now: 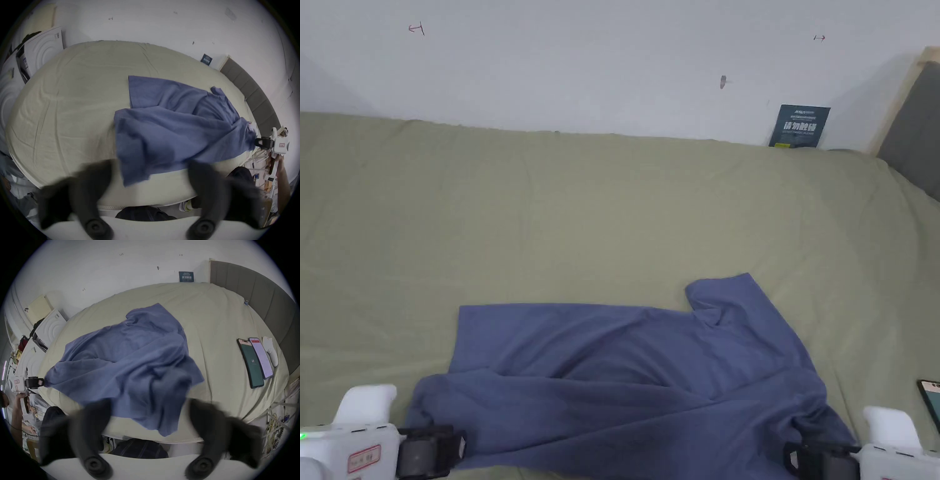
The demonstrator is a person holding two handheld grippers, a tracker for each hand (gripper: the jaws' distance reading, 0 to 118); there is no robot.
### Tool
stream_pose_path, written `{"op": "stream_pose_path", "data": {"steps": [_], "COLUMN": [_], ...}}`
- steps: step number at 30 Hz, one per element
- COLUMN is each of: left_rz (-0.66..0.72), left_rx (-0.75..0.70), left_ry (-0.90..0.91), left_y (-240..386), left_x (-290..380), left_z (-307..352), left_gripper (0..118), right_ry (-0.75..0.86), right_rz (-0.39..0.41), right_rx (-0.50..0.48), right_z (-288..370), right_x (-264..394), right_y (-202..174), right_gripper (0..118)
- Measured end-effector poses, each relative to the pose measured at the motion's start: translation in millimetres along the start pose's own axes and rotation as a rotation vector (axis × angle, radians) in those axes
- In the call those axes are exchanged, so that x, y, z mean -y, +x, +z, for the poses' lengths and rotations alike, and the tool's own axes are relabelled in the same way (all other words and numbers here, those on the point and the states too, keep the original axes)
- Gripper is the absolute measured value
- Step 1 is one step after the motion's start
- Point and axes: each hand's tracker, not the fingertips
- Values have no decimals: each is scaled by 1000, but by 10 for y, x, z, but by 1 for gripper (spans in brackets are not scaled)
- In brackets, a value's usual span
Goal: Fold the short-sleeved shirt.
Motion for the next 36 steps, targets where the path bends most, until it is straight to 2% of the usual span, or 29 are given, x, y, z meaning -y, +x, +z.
{"op": "stream_pose_path", "data": {"steps": [3, 7, 8, 9, 10, 11, 12, 13, 14, 16, 17, 20, 24, 27, 31, 32, 33, 34, 35, 36], "left_rz": [-31, -94, -120, -132, -156, -167, -172, -167, -158, -150, -149, -159, -151, -187, -168, -181, -176, -189, -221, -253], "left_rx": [-37, 24, -36, -91, -132, -145, -154, -178, -180, -175, -137, -146, -135, -117, -124, -126, -118, -108, -76, -63], "left_ry": [106, 346, 411, 469, 524, 567, 604, 623, 604, 598, 588, 561, 488, 257, 179, 143, 108, 67, 50, 38], "left_y": [112, 310, 372, 424, 494, 583, 622, 652, 670, 689, 684, 685, 552, 415, 243, 205, 163, 129, 102, 84], "left_x": [94, 384, 461, 519, 605, 654, 687, 720, 708, 674, 637, 422, -190, -860, -1535, -1683, -1808, -1908, -1955, -1989], "left_z": [394, 851, 936, 987, 1049, 1090, 1115, 1127, 1109, 1079, 1060, 953, 597, 66, -674, -852, -1015, -1173, -1298, -1420], "left_gripper": [116, 115, 115, 112, 108, 97, 63, 27, 5, 5, 5, 5, 5, 5, 6, 10, 46, 91, 118, 116], "right_ry": [102, 324, 384, 435, 491, 534, 562, 593, 614, 627, 621, 627, 616, 600, 572, 567, 563, 555, 551, 548], "right_rz": [4, 73, 88, 102, 114, 123, 137, 156, 163, 138, 136, 148, 119, 111, 110, 106, 100, 93, 88, 87], "right_rx": [-10, 14, 33, 29, 30, 52, 88, 120, 122, 70, 68, 82, 67, 58, 55, 56, 54, 49, 46, 48], "right_z": [374, 759, 832, 900, 963, 1009, 1016, 1028, 1035, 1025, 1019, 996, 942, 855, 712, 675, 653, 634, 616, 600], "right_x": [53, 259, 334, 393, 454, 504, 522, 552, 570, 560, 539, 473, 296, 162, 36, 8, -11, -32, -45, -51], "right_y": [-105, -413, -506, -571, -643, -717, -795, -855, -890, -888, -898, -903, -895, -898, -911, -915, -908, -900, -893, -897], "right_gripper": [118, 118, 114, 100, 77, 49, 16, 8, 8, 2, 2, 2, 2, 2, 2, 2, 2, 2, 2, 2]}}
